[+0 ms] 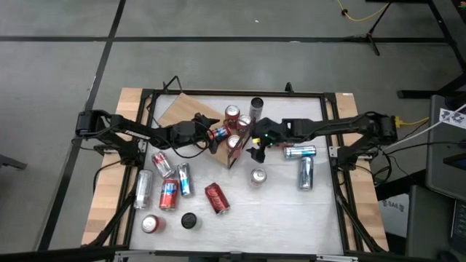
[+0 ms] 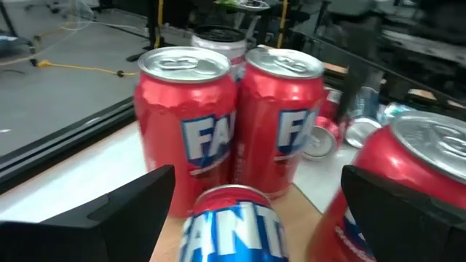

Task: Pick and place cans onto a shelf
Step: Put the bottom right red soda can on the shelf aligned with the other red soda can

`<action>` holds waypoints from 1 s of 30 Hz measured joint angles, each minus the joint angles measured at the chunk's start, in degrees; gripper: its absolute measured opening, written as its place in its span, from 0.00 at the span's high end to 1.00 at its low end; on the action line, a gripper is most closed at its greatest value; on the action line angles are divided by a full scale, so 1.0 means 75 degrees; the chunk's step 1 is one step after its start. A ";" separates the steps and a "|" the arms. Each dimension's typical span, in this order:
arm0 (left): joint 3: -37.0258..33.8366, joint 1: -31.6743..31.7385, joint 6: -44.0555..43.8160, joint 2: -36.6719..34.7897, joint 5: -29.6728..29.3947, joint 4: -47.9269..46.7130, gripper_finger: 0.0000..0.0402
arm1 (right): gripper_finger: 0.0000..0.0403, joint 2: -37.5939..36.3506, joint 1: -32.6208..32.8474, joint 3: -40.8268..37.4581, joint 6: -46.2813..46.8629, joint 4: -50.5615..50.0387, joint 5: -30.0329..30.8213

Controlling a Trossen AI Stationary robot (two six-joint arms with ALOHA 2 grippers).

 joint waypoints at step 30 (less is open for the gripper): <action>0.0000 -0.0002 0.0010 -0.0006 -0.0009 -0.0020 0.04 | 0.09 0.0191 0.0223 0.0000 0.0621 0.0163 0.2078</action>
